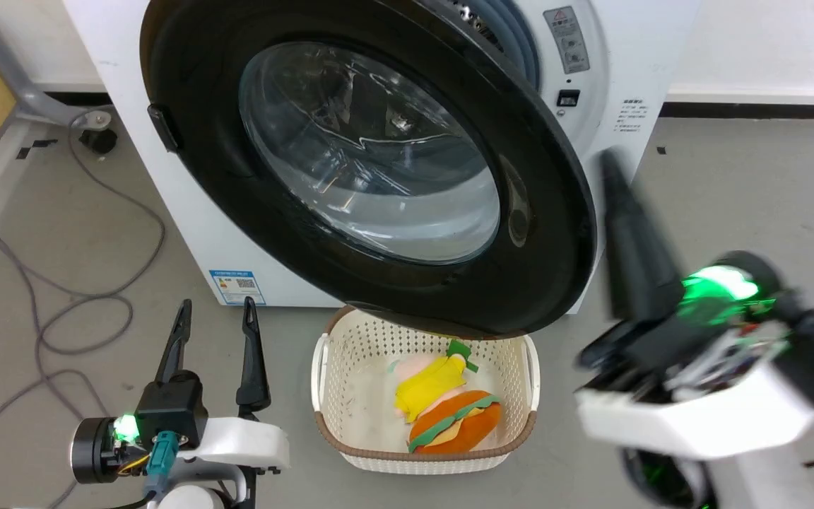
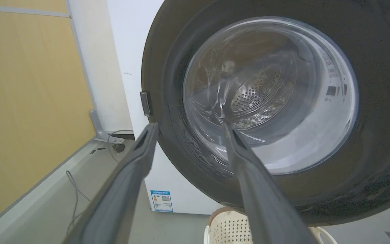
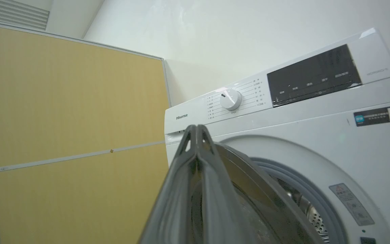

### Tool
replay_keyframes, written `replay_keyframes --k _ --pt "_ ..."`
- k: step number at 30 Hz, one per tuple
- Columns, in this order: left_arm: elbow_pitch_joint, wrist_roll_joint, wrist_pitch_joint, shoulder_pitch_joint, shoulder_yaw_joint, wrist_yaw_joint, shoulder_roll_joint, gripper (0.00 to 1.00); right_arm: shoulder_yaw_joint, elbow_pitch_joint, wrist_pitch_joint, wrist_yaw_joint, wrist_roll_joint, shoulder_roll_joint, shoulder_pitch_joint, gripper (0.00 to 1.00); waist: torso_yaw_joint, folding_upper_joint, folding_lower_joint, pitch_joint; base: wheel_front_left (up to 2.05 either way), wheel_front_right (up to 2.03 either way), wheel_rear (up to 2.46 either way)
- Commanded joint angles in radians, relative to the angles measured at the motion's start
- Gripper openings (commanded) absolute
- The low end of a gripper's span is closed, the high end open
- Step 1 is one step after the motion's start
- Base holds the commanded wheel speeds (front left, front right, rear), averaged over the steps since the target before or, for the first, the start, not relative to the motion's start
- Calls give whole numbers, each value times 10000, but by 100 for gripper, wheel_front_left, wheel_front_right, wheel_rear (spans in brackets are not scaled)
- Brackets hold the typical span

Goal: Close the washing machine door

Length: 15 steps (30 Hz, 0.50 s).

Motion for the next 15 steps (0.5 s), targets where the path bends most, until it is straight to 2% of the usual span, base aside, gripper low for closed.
replay_keyframes --k 1,5,9,12,15 --pt "-71 75 -43 76 64 -49 -52 100 399 67 -44 50 112 -221 -187 0 39 0 1 52 0 0 0" --pt "-182 117 -43 40 153 -94 -101 100 1925 524 -44 50 300 -1057 -298 0 103 0 1 213 0 0 0" --pt "-299 187 -43 -67 200 -111 -151 100 3195 1196 -44 50 -37 -1984 -451 0 176 0 1 458 0 0 0" --pt "-378 220 -43 -171 210 -124 -193 100 3678 1815 -44 50 -358 -2491 -608 0 248 0 1 683 0 0 0" --pt "-428 238 -43 -272 228 -137 -229 100 3608 2502 -44 50 -425 -2780 -760 0 319 0 1 913 0 0 0"
